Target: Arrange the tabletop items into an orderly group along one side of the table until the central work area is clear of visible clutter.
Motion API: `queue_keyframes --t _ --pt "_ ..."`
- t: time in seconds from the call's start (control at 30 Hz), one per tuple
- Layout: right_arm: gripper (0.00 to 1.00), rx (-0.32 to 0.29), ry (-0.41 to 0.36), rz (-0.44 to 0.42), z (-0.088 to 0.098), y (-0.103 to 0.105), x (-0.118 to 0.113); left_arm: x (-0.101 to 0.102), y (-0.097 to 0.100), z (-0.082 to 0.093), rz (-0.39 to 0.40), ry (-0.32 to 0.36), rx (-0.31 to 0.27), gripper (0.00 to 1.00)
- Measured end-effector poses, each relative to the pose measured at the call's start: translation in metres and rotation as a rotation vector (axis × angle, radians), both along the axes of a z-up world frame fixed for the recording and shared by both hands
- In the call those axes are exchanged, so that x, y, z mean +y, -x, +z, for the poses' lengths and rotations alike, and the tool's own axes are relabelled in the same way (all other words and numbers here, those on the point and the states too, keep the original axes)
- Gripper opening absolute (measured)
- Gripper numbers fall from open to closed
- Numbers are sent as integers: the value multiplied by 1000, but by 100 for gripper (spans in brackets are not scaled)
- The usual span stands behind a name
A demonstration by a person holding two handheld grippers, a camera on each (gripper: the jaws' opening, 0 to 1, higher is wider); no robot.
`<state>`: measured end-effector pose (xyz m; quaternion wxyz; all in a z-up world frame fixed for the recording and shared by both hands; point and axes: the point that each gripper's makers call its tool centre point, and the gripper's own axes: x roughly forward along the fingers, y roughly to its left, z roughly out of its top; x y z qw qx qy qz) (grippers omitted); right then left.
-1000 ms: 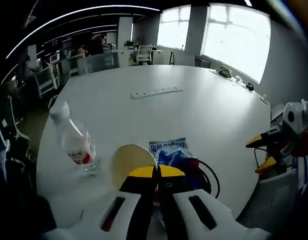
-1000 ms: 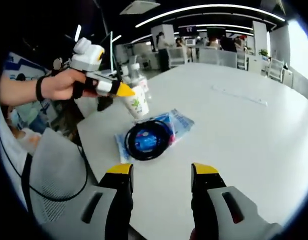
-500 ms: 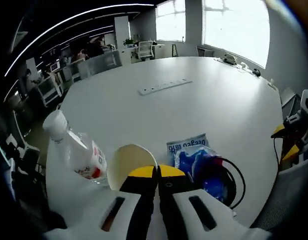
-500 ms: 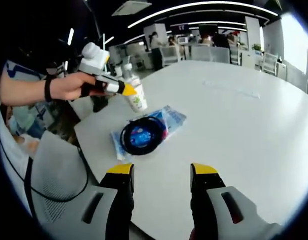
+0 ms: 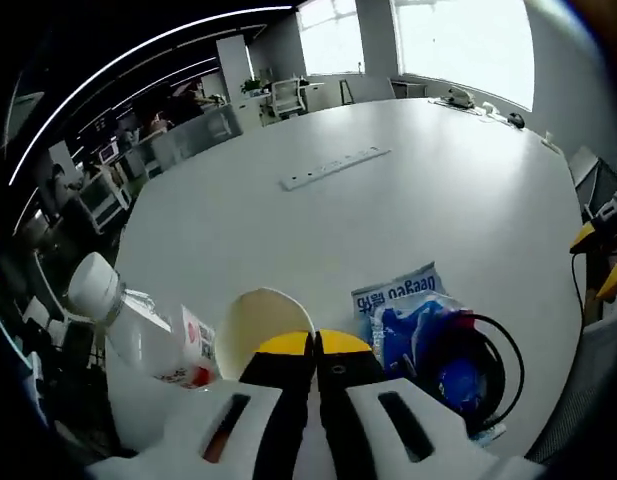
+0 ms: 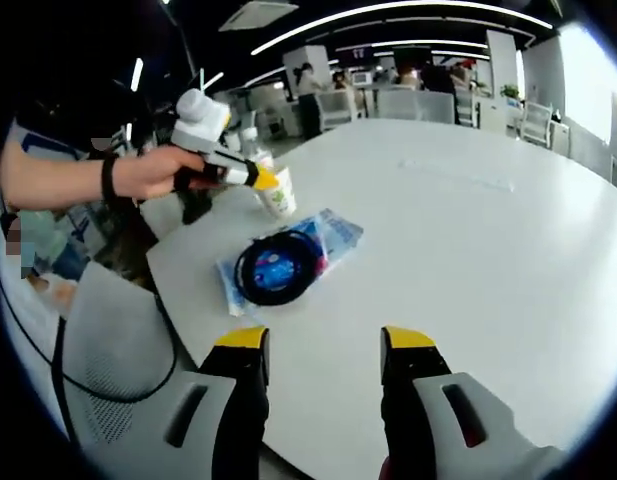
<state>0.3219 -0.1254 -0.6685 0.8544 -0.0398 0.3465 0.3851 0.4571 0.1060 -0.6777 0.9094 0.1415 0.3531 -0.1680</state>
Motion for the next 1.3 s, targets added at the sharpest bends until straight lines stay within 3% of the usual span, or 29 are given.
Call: queue_keyframes --t 0.67,1.13,1.3 --pt "42 20 10 2 -7 3 -5 -1 -20 -16 12 -10 4 0" --pt "42 14 1 0 -3 -2 2 2 -27 -13 -1 -30 -16 0" --pt "42 19 0 10 -5 0 7 4 -27 -11 3 -8 -21 5"
